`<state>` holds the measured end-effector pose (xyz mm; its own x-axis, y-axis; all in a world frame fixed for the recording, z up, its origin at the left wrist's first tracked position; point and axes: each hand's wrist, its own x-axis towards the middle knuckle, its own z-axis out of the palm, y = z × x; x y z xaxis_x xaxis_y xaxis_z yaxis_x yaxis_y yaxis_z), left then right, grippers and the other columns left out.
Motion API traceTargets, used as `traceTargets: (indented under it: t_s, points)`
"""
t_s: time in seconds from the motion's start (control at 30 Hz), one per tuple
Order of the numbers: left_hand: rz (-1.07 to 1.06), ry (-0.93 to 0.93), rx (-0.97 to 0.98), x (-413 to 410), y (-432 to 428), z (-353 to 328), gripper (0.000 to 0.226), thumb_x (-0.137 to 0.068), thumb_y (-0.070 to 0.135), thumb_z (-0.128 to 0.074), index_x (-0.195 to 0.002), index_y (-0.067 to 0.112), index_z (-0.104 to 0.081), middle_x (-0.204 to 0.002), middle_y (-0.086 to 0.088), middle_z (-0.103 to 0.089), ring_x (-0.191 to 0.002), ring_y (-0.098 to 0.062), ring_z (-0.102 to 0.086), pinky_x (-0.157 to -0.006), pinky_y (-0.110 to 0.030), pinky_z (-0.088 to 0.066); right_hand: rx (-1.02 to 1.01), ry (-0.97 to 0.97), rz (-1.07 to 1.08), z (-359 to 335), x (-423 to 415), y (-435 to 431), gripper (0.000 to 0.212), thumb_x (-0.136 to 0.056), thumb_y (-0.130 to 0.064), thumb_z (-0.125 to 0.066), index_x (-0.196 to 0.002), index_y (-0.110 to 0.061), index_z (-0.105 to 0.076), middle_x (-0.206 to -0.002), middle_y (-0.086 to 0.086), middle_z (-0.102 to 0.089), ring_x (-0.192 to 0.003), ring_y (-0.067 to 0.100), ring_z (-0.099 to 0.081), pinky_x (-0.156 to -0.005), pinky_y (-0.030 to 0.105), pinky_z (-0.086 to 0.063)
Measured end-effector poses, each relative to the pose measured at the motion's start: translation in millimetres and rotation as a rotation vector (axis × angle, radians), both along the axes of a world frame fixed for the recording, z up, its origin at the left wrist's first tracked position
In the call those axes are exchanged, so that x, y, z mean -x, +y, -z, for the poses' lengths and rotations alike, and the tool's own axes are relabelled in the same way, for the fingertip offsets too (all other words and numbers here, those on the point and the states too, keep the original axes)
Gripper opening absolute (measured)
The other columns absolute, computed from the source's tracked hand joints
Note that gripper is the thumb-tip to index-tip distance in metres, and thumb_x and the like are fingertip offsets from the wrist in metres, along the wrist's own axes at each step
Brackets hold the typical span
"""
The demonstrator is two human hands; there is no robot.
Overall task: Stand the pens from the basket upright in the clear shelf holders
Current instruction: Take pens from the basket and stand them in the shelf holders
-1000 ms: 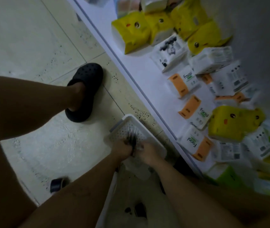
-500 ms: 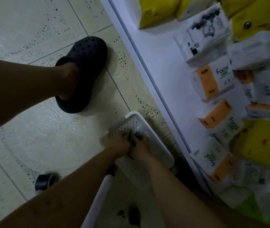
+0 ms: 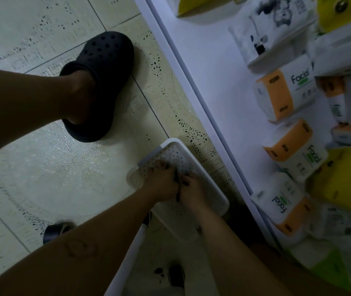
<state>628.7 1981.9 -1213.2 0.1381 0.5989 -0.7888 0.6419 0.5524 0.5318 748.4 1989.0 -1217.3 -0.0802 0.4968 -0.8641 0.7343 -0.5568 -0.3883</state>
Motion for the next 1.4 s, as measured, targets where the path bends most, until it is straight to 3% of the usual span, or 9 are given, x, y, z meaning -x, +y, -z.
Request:
traceTargets:
  t_s: [0.2,0.3,0.43,0.57,0.67,0.8,1.07,1.23,1.4]
  points:
    - [-0.075,0.006,-0.034,-3,-8,6,0.030,-0.101,0.017,-0.037,-0.095,0.001,-0.062,-0.092,-0.015,-0.065,-0.085,-0.029,-0.060,-0.078,-0.040,-0.050,0.048,-0.015,0.025,-4,-3,3,0.027,-0.097,-0.010,-0.044,-0.089,-0.004,-0.069,-0.074,0.001,-0.059,-0.063,0.015,-0.050,-0.053,0.020,-0.036]
    - [-0.162,0.053,-0.082,-3,-14,3,0.032,-0.102,0.018,-0.034,-0.097,0.004,-0.063,-0.093,-0.008,-0.066,-0.074,-0.015,-0.051,-0.061,-0.024,-0.035,0.072,-0.051,0.066,-5,-5,7,0.025,-0.098,-0.009,-0.045,-0.099,-0.002,-0.069,-0.083,0.006,-0.060,-0.061,0.018,-0.051,-0.048,0.020,-0.043]
    - [-0.212,0.018,-0.165,-7,-16,0,0.028,-0.100,0.013,-0.043,-0.092,-0.003,-0.065,-0.088,-0.013,-0.066,-0.075,-0.019,-0.055,-0.067,-0.023,-0.036,-0.011,-0.073,0.083,-8,-9,9,0.028,-0.098,-0.009,-0.048,-0.117,-0.009,-0.068,-0.110,0.007,-0.065,-0.085,0.015,-0.060,-0.064,0.017,-0.046]
    - [-0.223,0.031,-0.081,-7,-15,5,0.028,-0.100,0.015,-0.044,-0.094,-0.003,-0.064,-0.093,-0.016,-0.066,-0.082,-0.023,-0.057,-0.065,-0.020,-0.031,-0.006,-0.089,0.111,-6,-13,4,0.025,-0.096,-0.010,-0.052,-0.083,-0.021,-0.071,-0.083,-0.001,-0.065,-0.066,0.003,-0.053,-0.059,0.021,-0.047]
    - [-0.223,0.076,-0.013,-8,-14,9,0.029,-0.099,0.023,-0.045,-0.114,0.003,-0.060,-0.116,-0.017,-0.060,-0.111,-0.032,-0.057,-0.087,-0.029,-0.043,0.010,-0.107,0.123,-3,-15,1,0.024,-0.096,-0.014,-0.053,-0.090,-0.003,-0.074,-0.083,0.001,-0.069,-0.063,0.002,-0.052,-0.053,0.017,-0.040]
    - [-0.212,0.087,-0.076,-12,-14,7,0.035,-0.099,0.033,-0.040,-0.105,0.007,-0.062,-0.103,-0.009,-0.064,-0.095,-0.021,-0.059,-0.080,-0.023,-0.043,0.012,-0.094,0.110,-3,-12,-2,0.028,-0.095,-0.013,-0.051,-0.092,0.009,-0.069,-0.085,0.022,-0.068,-0.064,0.017,-0.057,-0.055,0.024,-0.037]
    - [-0.471,0.015,-0.121,-13,-12,-2,0.019,-0.093,0.012,-0.057,-0.083,-0.002,-0.064,-0.071,-0.007,-0.059,-0.064,-0.014,-0.055,-0.066,-0.028,-0.045,-0.006,-0.040,0.128,-7,-13,5,0.024,-0.094,-0.007,-0.054,-0.107,-0.014,-0.073,-0.089,-0.009,-0.061,-0.074,0.001,-0.053,-0.056,0.011,-0.040]
    - [-0.607,0.017,0.017,-11,-16,0,0.021,-0.090,0.007,-0.061,-0.107,0.007,-0.071,-0.106,-0.003,-0.067,-0.097,-0.011,-0.056,-0.085,-0.022,-0.042,-0.012,-0.033,0.205,-11,-17,0,0.026,-0.092,-0.005,-0.056,-0.084,-0.024,-0.072,-0.078,-0.019,-0.060,-0.074,0.000,-0.055,-0.055,0.013,-0.042]
    - [-0.639,-0.120,0.006,-7,-10,-20,0.009,-0.083,0.007,-0.067,-0.079,0.014,-0.067,-0.082,-0.001,-0.066,-0.078,-0.015,-0.060,-0.069,-0.026,-0.047,-0.089,-0.034,0.199,-25,-19,-3,0.017,-0.092,-0.011,-0.058,-0.086,-0.024,-0.067,-0.086,-0.009,-0.065,-0.086,0.017,-0.062,-0.070,0.031,-0.053]
